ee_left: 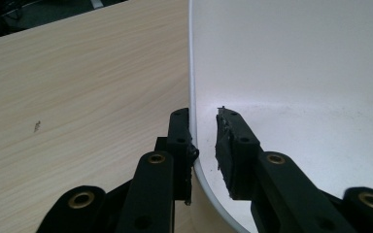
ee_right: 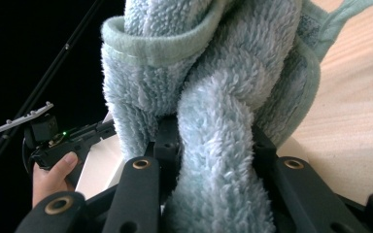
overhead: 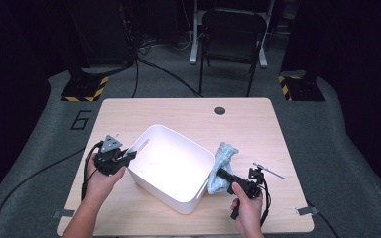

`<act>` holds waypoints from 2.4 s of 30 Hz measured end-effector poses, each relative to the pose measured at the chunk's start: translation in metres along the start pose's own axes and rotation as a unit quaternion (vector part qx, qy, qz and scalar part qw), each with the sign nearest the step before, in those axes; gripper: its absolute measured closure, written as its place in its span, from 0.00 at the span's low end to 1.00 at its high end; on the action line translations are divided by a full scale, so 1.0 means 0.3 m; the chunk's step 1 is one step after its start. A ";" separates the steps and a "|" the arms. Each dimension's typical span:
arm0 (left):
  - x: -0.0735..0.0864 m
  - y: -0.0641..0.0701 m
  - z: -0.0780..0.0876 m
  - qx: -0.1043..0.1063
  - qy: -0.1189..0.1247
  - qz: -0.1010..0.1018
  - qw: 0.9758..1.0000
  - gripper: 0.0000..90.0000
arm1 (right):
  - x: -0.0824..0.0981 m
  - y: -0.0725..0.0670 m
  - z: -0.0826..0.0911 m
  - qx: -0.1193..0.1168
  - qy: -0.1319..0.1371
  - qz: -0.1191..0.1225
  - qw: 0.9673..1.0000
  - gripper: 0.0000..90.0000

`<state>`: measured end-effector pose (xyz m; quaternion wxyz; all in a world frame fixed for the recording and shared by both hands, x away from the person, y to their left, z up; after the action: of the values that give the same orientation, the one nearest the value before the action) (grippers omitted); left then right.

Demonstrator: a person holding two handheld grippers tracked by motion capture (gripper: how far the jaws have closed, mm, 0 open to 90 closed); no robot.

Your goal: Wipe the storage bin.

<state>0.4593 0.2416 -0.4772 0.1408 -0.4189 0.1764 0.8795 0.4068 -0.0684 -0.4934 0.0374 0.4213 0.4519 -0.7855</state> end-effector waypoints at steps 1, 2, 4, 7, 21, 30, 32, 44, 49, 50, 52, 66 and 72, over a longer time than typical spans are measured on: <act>-0.002 0.000 -0.001 0.003 0.004 -0.001 1.000 0.85 | 0.000 -0.002 0.000 0.006 -0.003 0.008 1.000 0.74; 0.002 0.003 0.001 0.010 0.000 0.004 1.000 0.85 | 0.000 0.000 -0.002 0.006 0.002 0.008 1.000 0.74; 0.001 0.001 0.001 0.013 0.001 0.001 1.000 0.85 | 0.004 0.007 -0.005 -0.003 0.007 -0.006 1.000 0.74; 0.001 0.003 0.001 0.012 -0.001 0.002 1.000 0.86 | 0.010 0.018 -0.009 -0.006 0.003 -0.009 1.000 0.74; 0.001 0.000 0.002 0.007 0.004 0.001 1.000 0.86 | 0.128 0.145 -0.058 0.043 -0.060 -0.035 0.997 0.76; 0.003 -0.001 0.004 0.005 0.004 0.006 1.000 0.86 | 0.204 0.208 -0.088 0.062 -0.093 -0.068 0.991 0.76; 0.005 0.000 0.006 0.003 0.002 0.009 1.000 0.86 | 0.203 0.213 -0.089 0.070 -0.088 -0.061 0.992 0.76; 0.013 0.012 0.014 -0.004 -0.003 0.013 1.000 0.84 | 0.186 0.196 -0.081 0.081 -0.083 -0.066 0.991 0.77; 0.014 0.013 0.014 -0.014 0.001 0.015 1.000 0.83 | 0.145 0.138 -0.069 0.057 -0.065 -0.064 0.994 0.78; 0.014 0.013 0.013 -0.016 0.001 0.014 1.000 0.83 | 0.137 0.128 -0.066 0.054 -0.063 -0.060 0.995 0.78; 0.017 0.013 0.012 -0.017 -0.003 0.014 1.000 0.81 | 0.112 0.097 -0.059 0.038 -0.052 -0.070 0.995 0.78; 0.019 0.028 0.001 -0.024 0.003 0.023 0.999 0.79 | 0.013 0.009 -0.011 -0.023 -0.002 -0.052 0.998 0.75; 0.022 0.033 0.001 -0.022 -0.002 0.015 1.000 0.80 | 0.014 0.010 -0.012 -0.016 -0.002 -0.037 0.999 0.76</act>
<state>0.4511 0.2337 -0.4804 0.1188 -0.4173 0.1633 0.8861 0.4077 -0.0662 -0.4994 0.0158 0.4017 0.4800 -0.7797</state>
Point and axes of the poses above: each handheld gripper's, and its own axes: z roughly backward along the jaws, x roughly out of its underside, y roughly to its right, the point moved 10 cm from there along -z, roughly forward along the jaws, and after that the axes turned 13 degrees about z, right-handed, at the moved point
